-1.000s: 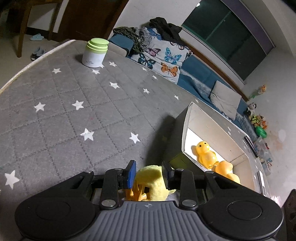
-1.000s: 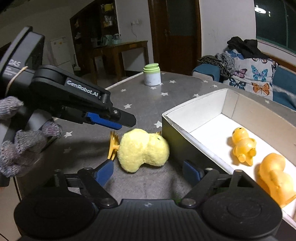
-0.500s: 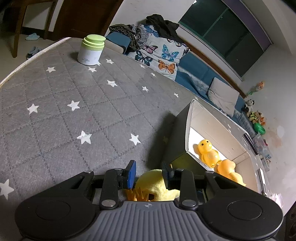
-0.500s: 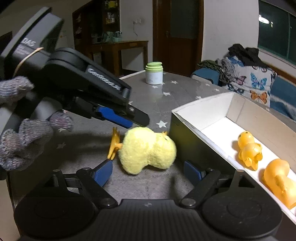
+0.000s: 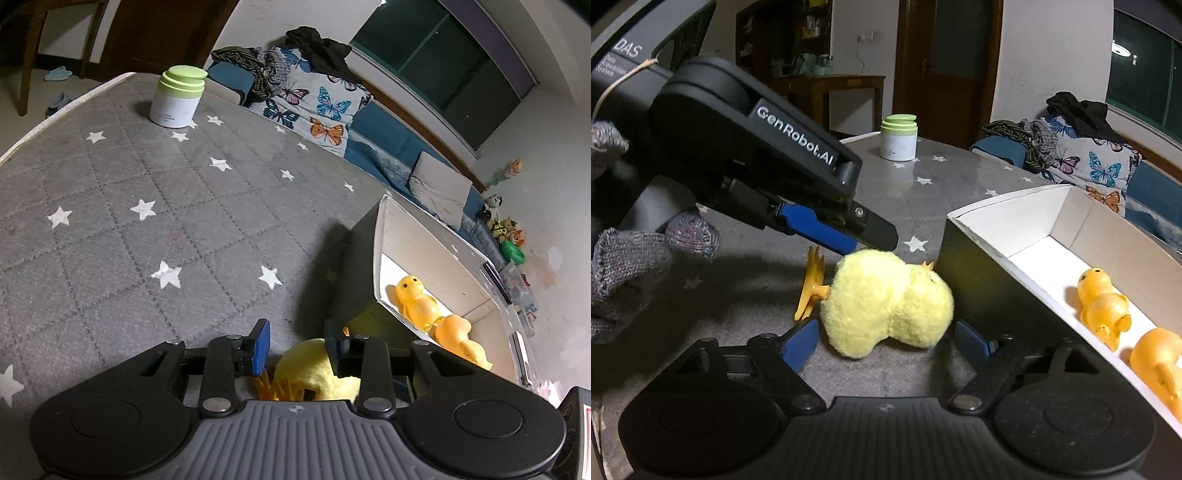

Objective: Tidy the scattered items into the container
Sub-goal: 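Close the left gripper on the plush chick and lift it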

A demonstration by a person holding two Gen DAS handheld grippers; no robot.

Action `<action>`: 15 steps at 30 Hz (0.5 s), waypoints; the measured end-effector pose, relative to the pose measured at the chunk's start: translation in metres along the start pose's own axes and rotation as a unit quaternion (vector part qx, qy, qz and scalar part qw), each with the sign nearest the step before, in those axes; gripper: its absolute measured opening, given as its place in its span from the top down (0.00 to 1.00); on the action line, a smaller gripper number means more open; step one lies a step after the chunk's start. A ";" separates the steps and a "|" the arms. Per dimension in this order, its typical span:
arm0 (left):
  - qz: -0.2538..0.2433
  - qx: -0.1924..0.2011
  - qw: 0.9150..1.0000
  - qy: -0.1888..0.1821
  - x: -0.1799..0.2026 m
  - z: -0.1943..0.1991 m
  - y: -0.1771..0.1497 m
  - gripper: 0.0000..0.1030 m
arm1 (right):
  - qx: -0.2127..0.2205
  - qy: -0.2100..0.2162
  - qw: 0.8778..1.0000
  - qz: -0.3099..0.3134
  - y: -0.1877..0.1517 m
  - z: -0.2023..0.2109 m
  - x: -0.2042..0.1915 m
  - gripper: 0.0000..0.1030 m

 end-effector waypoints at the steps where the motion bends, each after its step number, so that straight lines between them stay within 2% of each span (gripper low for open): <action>1: 0.001 0.000 1.000 0.001 -0.001 -0.001 0.000 0.66 | -0.002 0.000 1.000 0.000 0.001 -0.002 0.000 0.25; 8: 0.015 0.003 1.000 -0.003 -0.006 -0.001 -0.005 0.66 | -0.008 0.010 1.000 -0.007 0.002 -0.007 0.001 0.30; 15: 0.025 -0.008 0.998 -0.048 -0.004 0.011 -0.015 0.66 | -0.006 0.014 1.000 -0.007 -0.004 -0.003 0.001 0.31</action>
Point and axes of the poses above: each gripper's, at about its wrist camera, not at the fingertips, and z roughly against the way its jaws point, x to its right, y to its top, the point moved 6 cm from there along -z, roughly the way its jaws point, and after that the axes turned 15 degrees about -x, right-handed, at the moved point
